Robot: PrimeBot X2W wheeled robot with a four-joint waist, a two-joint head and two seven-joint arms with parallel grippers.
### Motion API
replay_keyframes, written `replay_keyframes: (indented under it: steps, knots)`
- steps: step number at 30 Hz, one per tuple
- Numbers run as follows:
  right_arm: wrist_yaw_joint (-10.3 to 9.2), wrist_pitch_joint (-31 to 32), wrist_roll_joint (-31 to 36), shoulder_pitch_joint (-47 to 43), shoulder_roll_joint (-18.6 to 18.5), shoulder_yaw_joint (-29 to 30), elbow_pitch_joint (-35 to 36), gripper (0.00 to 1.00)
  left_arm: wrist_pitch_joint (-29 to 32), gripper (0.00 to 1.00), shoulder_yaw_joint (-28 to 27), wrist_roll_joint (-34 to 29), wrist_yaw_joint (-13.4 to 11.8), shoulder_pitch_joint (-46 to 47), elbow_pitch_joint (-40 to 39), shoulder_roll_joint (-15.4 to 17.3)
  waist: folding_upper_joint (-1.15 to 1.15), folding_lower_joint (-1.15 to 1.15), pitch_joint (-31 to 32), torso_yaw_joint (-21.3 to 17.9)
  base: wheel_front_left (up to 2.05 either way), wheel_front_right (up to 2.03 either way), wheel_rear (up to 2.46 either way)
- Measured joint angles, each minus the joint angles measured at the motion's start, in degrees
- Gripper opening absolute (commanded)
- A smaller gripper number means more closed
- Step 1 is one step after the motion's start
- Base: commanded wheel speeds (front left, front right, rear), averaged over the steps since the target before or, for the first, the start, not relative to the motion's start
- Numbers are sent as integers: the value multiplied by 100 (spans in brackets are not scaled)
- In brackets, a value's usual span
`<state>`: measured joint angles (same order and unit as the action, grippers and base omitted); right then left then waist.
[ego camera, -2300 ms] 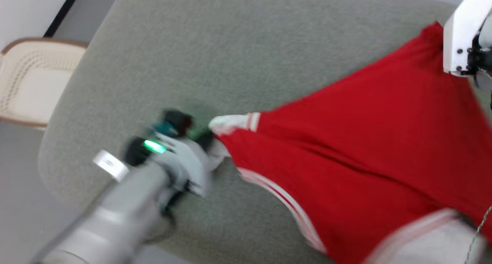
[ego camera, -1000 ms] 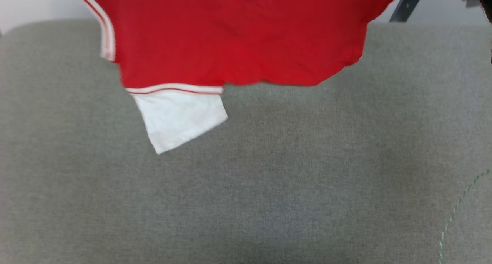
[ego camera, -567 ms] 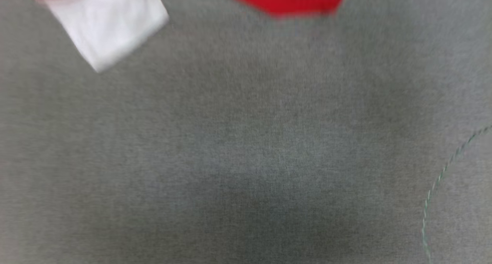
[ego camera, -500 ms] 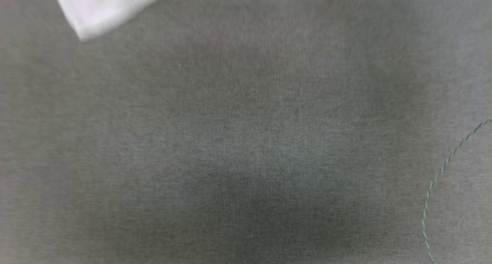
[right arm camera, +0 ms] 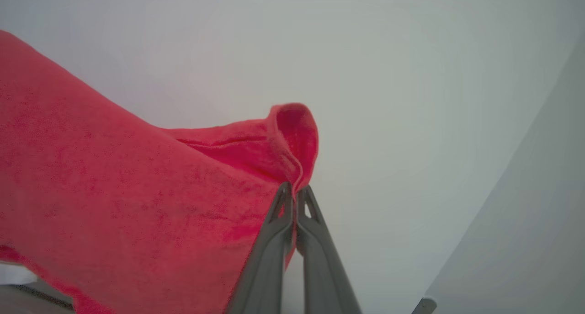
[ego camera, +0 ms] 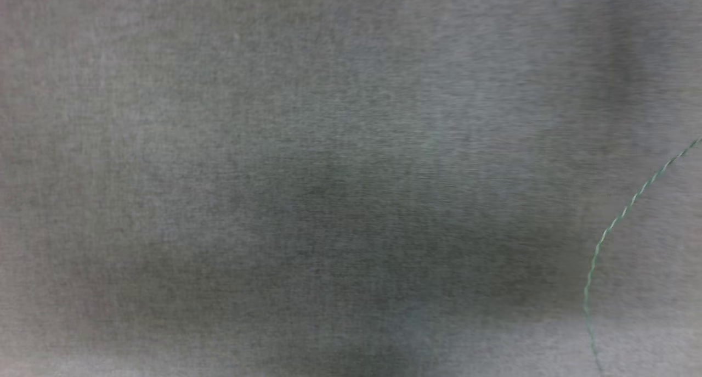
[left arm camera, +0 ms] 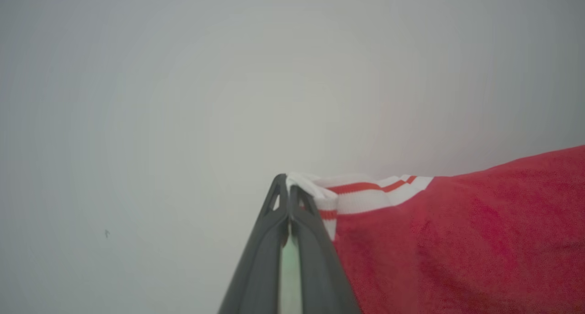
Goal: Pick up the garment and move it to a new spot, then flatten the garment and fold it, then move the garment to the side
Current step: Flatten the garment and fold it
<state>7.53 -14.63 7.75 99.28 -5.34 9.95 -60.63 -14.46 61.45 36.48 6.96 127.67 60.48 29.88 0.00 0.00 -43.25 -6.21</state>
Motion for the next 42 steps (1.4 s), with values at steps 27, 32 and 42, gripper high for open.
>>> replay_keyframes:
  steps: [27,32,42]
  knots:
    - [0,1954,-4447,-5143,-1692,-2942,2316,0,-63,0,-680,445,-759,-7129,-3840,1644,0,0,1883,551,0,0,0]
    - [0,2486,-4975,-6583,-2243,-2488,3467,0,-65,0,-766,488,-1294,-8421,-4875,1987,0,0,2344,608,0,0,0]
    - [1,3635,-5156,-8786,-2190,-1455,5146,0,-67,0,-1135,549,-2394,-10294,-6268,2252,0,0,2732,799,0,0,0]
